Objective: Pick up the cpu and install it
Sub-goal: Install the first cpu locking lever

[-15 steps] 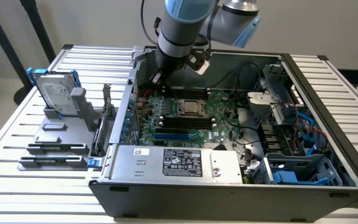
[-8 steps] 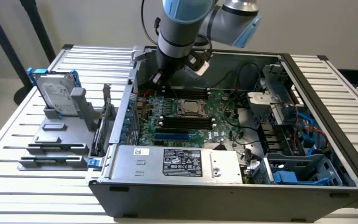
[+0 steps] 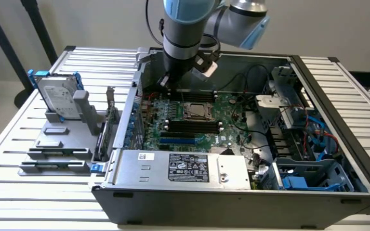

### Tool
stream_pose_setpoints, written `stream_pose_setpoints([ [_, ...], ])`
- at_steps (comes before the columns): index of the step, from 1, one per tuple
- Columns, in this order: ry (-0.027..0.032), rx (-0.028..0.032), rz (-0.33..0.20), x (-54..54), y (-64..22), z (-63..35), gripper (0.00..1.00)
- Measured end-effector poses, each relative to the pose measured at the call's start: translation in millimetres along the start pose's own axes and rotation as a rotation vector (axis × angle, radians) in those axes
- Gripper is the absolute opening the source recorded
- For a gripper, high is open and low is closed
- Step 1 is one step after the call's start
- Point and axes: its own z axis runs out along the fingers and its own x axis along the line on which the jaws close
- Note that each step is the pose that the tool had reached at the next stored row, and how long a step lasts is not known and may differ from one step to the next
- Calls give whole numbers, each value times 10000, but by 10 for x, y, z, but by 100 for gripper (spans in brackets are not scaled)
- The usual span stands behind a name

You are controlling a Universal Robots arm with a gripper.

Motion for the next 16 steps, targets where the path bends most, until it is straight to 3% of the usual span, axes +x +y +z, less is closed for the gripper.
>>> stream_pose_setpoints([
  [6,354,-509,-215,18,25,-1,11],
  [8,450,-642,-281,28,40,-2,11],
  [11,516,-738,-324,55,84,4,11],
  [16,524,-781,-330,85,167,54,11],
])
